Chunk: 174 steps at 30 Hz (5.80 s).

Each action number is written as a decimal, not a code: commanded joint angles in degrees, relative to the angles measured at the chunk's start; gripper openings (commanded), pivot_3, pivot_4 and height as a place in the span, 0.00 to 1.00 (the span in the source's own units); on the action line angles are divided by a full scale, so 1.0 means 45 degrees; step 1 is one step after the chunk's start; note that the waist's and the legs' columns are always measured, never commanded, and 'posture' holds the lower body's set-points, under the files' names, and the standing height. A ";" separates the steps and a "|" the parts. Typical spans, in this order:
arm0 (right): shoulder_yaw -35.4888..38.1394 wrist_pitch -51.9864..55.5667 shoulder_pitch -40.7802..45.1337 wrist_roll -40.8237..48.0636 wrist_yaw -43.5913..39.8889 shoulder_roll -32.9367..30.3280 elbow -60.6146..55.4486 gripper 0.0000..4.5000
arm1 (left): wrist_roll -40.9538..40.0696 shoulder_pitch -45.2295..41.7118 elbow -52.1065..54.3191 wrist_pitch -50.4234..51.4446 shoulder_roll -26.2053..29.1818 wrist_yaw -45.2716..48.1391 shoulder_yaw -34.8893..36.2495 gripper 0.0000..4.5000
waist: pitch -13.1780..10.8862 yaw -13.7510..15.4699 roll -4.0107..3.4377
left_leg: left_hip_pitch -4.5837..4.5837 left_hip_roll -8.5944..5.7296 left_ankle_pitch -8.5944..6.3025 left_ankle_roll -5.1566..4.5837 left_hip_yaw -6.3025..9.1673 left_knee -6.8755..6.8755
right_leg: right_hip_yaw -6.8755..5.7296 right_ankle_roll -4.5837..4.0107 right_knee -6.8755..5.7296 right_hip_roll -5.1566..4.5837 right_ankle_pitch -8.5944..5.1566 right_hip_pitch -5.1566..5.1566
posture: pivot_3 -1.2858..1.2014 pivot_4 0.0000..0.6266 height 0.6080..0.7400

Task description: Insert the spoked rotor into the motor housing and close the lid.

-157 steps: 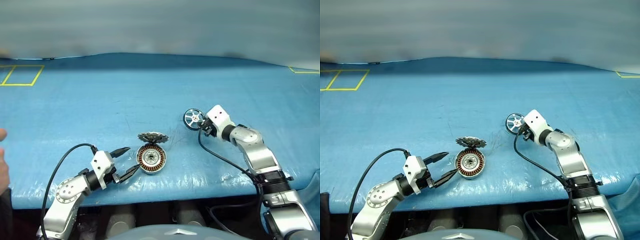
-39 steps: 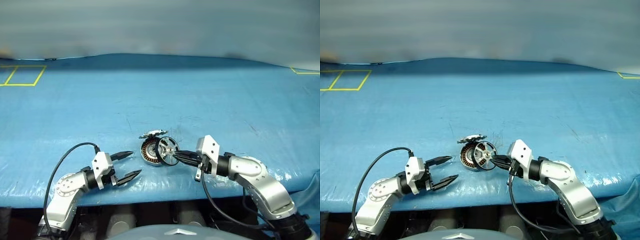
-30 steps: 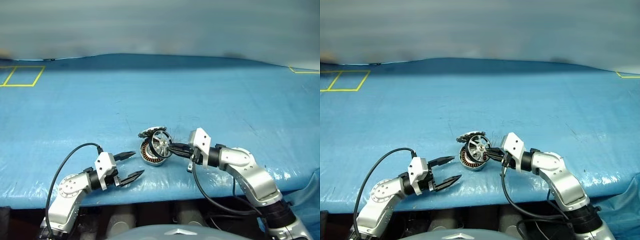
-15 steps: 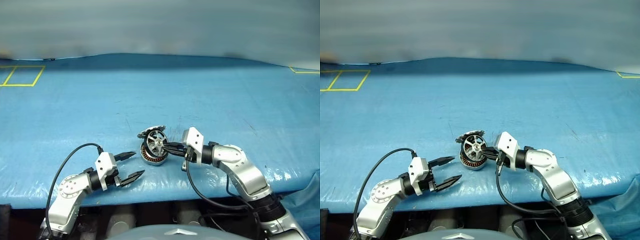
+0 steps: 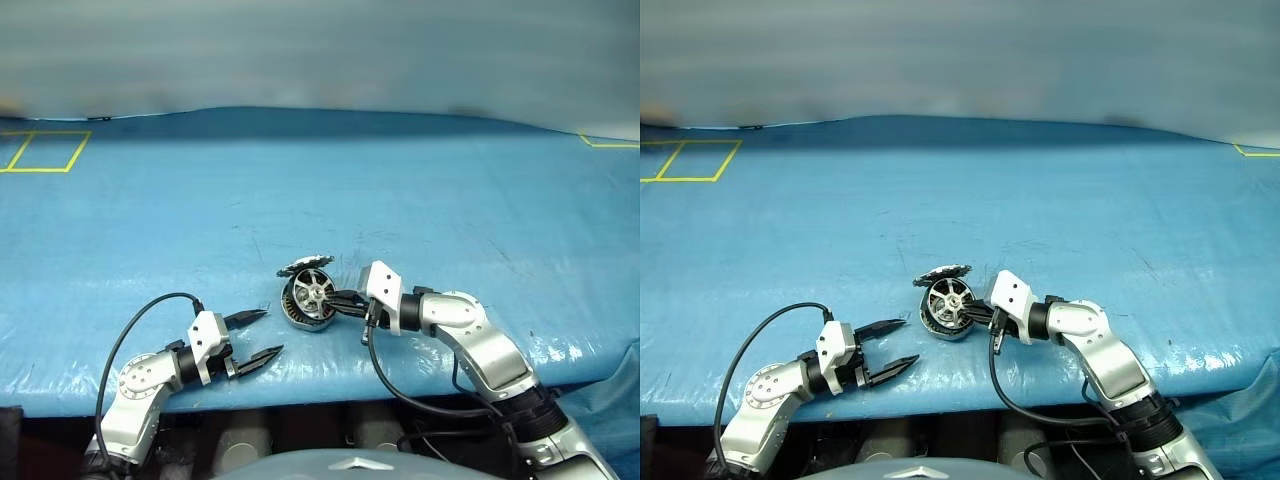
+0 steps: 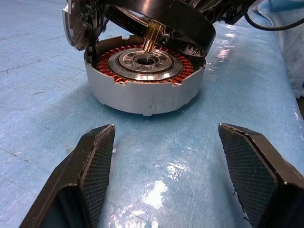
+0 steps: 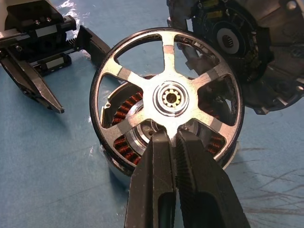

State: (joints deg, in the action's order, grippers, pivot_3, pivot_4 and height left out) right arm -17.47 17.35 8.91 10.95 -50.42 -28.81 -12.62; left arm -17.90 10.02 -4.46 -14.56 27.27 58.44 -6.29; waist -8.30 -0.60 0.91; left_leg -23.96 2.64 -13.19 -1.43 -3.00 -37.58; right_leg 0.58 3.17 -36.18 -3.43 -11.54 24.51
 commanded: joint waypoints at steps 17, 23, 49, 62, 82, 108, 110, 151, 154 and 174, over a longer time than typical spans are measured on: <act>-0.0056 -0.0532 0.0230 -0.0519 -0.0171 -0.0106 0.0212 0.17 | 0.0111 -0.0762 -0.2229 -0.1947 -0.0563 0.0485 0.0148 0.82 | 0.0019 0.0032 -0.0030 | 0.0028 -0.0001 0.0001 0.0000 0.0002 -0.0029 | -0.0002 0.0001 -0.0030 -0.0006 0.0000 -0.0016 | 0.52 0.24 1.00; -0.0101 -0.0716 0.0172 -0.0721 -0.0185 -0.0080 0.0124 0.39 | 0.0150 -0.0721 -0.2180 -0.2004 -0.0594 0.0400 0.0131 0.82 | 0.0030 0.0026 -0.0048 | 0.0032 0.0001 0.0001 0.0001 0.0009 -0.0032 | 0.0000 0.0003 -0.0047 -0.0007 -0.0002 -0.0012 | 0.52 0.24 1.00; -0.1719 -0.0253 0.1369 -0.1751 0.0569 0.1472 0.1427 0.01 | 0.0218 -0.0252 -0.1226 -0.1619 -0.0472 -0.0244 0.0194 0.82 | 0.0033 -0.0026 -0.0056 | 0.0026 0.0005 0.0000 0.0002 0.0019 -0.0024 | 0.0002 0.0001 -0.0044 -0.0008 -0.0001 0.0003 | 0.52 0.24 1.00; -0.3158 -0.0325 0.1495 -0.4420 0.1056 0.0461 0.2067 0.01 | 0.0305 -0.0026 -0.0629 -0.1202 -0.0472 -0.0568 0.0177 0.82 | 0.0180 -0.0022 -0.0009 | 0.0064 0.0033 -0.0010 0.0020 0.0007 -0.0024 | -0.0002 0.0004 -0.0045 -0.0028 -0.0003 -0.0016 | 0.52 0.24 1.00; 0.1006 0.0962 0.0243 -0.0397 0.1372 0.0241 -0.0104 0.01 | 0.0290 -0.0026 -0.0761 -0.1304 -0.0638 -0.0560 0.0196 0.82 | 0.0157 0.0000 -0.0043 | 0.0024 0.0087 -0.0047 0.0039 -0.0011 0.0019 | -0.0033 -0.0002 0.0032 -0.0024 -0.0002 0.0015 | 0.52 0.24 1.00; -0.0668 0.0118 0.3265 -0.0577 -0.0824 0.0843 0.1253 0.01 | 0.0285 0.0493 -0.0008 -0.1218 -0.0730 -0.1275 0.0469 0.82 | 0.0118 -0.0022 -0.0066 | 0.0008 0.0074 -0.0064 0.0026 -0.0072 0.0040 | -0.0028 -0.0071 0.0037 0.0000 0.0033 0.0017 | 0.52 0.24 1.00; -0.1065 -0.0053 0.3025 -0.1057 -0.0881 0.0467 0.1147 0.01 | 0.0283 0.0529 0.0085 -0.1158 -0.0719 -0.1321 0.0450 0.82 | 0.0118 -0.0024 -0.0066 | 0.0007 0.0074 -0.0068 0.0030 -0.0072 0.0041 | -0.0031 -0.0072 0.0039 -0.0001 0.0032 0.0022 | 0.52 0.24 1.00; -0.1282 0.0193 0.1360 -0.0862 -0.0368 0.1082 0.1194 0.77 | 0.0357 0.0198 -0.0861 -0.1585 -0.0859 -0.1123 0.0410 0.82 | 0.0143 -0.0007 -0.0022 | 0.0055 0.0081 -0.0075 0.0037 -0.0067 0.0040 | -0.0031 -0.0073 0.0039 0.0003 0.0031 0.0012 | 0.52 0.24 1.00; -0.1279 0.0161 0.1398 -0.0911 -0.0284 0.1071 0.1276 0.77 | 0.0381 0.0163 -0.0931 -0.1623 -0.0889 -0.1115 0.0392 0.82 | 0.0143 -0.0008 -0.0023 | 0.0056 0.0081 -0.0075 0.0037 -0.0068 0.0040 | -0.0031 -0.0068 0.0039 0.0003 0.0027 0.0012 | 0.52 0.24 1.00; -0.1586 0.0527 0.1272 -0.1057 -0.0370 0.1129 0.1987 0.68 | 0.0377 0.0077 -0.1615 -0.1968 -0.0825 -0.0903 0.0491 0.82 | 0.0179 -0.0015 -0.0031 | 0.0080 0.0086 -0.0075 0.0037 -0.0066 0.0038 | -0.0030 -0.0034 0.0036 0.0004 0.0007 -0.0002 | 0.52 0.24 1.00</act>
State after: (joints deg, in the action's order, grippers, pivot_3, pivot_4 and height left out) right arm -23.16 18.81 15.63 7.36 -51.33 -22.90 -5.57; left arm -16.43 10.18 -10.48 -23.11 23.42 54.39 -4.60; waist -7.49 -0.67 0.77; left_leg -23.59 3.03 -13.53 -1.26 -3.29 -37.41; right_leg 0.45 3.02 -36.02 -3.40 -11.51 24.50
